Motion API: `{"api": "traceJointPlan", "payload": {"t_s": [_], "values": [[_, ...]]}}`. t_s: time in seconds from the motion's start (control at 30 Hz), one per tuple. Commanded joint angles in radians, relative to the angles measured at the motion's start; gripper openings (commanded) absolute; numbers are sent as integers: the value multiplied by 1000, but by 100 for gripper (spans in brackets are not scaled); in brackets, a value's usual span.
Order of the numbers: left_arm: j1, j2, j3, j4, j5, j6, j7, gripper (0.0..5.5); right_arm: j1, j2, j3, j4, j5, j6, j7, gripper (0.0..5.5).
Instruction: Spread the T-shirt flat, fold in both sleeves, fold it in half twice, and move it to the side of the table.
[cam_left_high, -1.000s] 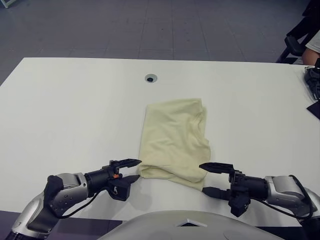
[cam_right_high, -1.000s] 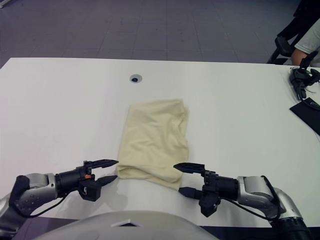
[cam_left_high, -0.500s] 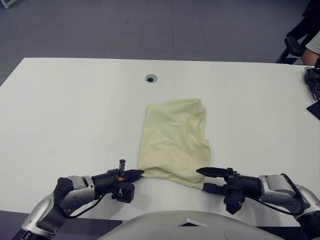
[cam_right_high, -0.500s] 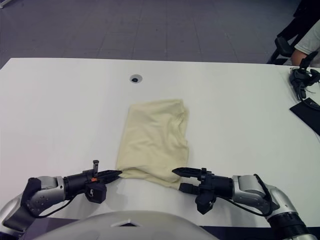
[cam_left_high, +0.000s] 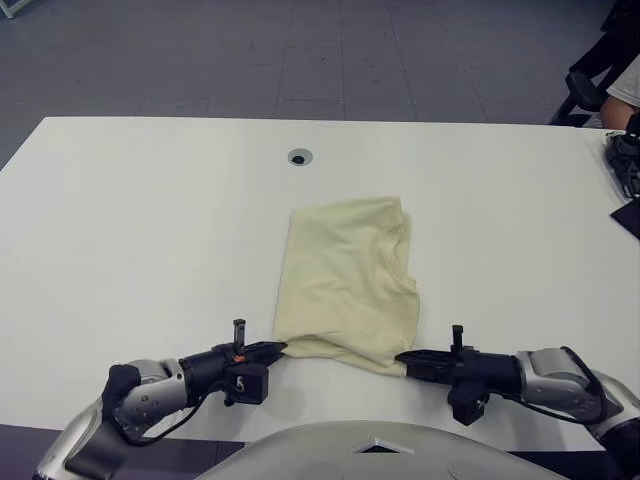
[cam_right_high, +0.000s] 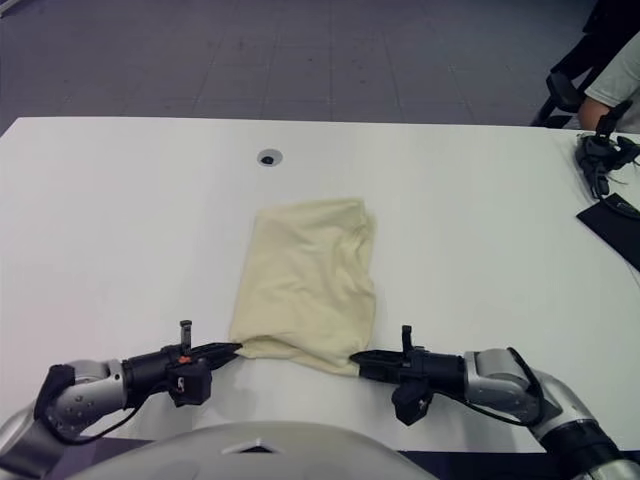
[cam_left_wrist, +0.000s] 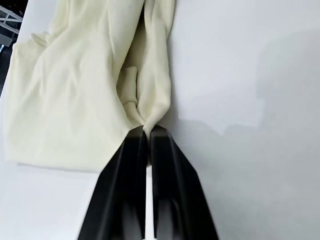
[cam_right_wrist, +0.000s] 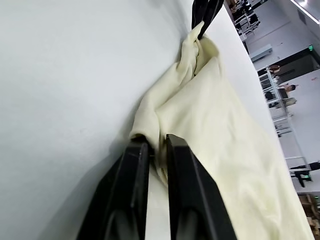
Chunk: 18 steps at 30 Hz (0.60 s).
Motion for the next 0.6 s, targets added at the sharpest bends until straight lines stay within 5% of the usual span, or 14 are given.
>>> {"api": "traceJointPlan", "payload": {"t_s": [0.03, 0.13, 0.3, 0.43, 0.6], "values": [[54, 23, 57, -172, -208, 243, -71, 0, 5, -106, 66, -101, 302, 320, 231, 3], [62, 79, 179, -314, -413, 456, -126, 0, 21, -241, 24, -332, 710, 753, 370, 3], [-43, 218, 462, -405, -917, 735, -181, 0, 103, -410, -188, -533, 1233, 1100, 433, 3], [9, 332, 700, -441, -1313, 869, -242, 0, 198, -460, -302, -576, 1325, 1220, 512, 3], [48, 385, 916, -417, -1462, 1011, -383, 0, 280, -449, -474, -637, 1404, 1371, 559, 3]]}}
